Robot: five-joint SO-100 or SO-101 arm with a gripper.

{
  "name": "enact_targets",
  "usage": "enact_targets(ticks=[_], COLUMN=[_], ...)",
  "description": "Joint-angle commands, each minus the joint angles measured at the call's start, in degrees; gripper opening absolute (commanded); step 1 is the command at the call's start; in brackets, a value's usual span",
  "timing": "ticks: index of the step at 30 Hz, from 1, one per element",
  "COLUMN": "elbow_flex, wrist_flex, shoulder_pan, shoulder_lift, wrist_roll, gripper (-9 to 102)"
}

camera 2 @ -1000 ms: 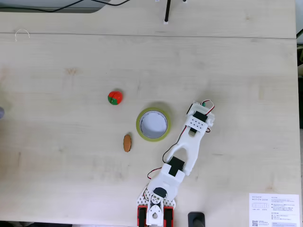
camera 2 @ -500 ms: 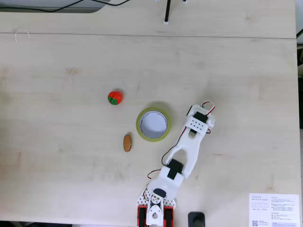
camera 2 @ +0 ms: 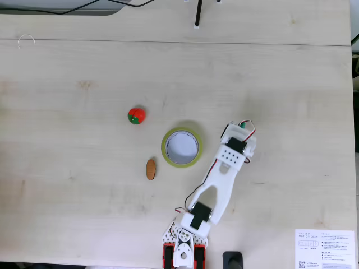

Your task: Grasp a cucumber and put it in the hole.

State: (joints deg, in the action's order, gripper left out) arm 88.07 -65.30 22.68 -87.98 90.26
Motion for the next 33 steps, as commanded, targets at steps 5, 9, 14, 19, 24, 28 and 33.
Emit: enact_targets(ticks=[5,9,14,19,24,28,33], elbow_flex=[-2.37,-2.37,-2.29,-2.29,-1.67,-0.70,0.00], wrist_flex=[-7.21,-9.58,-13.89,-14.33,-15.21,-15.21,-15.21], shoulder_pan=[-5.01,-8.00,-12.30,-18.37,-24.08,-27.60,-29.18], shoulder_lift=[-15.38,-20.39,-24.26,-25.75,-26.02,-25.05,-24.26], wrist_roll=[0.00,-0.09,-0.09,-0.18,-0.18,-0.26,-0.26], gripper=[2,0,0,0,0,0,0])
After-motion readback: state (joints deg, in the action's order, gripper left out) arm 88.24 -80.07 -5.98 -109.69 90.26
